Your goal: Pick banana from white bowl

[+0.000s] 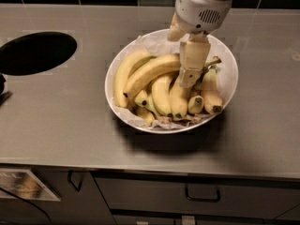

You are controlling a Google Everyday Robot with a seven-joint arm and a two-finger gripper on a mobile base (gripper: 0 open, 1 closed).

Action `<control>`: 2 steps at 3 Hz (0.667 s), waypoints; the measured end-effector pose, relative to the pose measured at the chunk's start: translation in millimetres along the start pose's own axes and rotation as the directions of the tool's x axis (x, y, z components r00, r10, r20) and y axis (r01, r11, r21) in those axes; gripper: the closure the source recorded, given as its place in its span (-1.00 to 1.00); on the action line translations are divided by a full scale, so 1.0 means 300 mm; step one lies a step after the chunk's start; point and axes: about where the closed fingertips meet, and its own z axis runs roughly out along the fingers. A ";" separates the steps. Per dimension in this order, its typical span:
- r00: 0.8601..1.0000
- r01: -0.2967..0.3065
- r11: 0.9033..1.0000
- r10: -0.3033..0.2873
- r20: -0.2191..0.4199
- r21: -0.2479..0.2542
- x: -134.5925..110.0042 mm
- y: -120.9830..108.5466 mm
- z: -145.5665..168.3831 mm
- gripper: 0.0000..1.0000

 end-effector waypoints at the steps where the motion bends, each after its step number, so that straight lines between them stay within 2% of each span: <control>1: 1.000 -0.004 1.000 0.004 -0.006 -0.011 -0.010 -0.018 0.015 -0.36; 2: 1.000 -0.007 1.000 0.006 -0.012 -0.017 -0.017 -0.030 0.026 -0.10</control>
Offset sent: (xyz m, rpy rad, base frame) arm -0.0086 -0.0049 -0.0109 -0.0740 0.1078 -0.0011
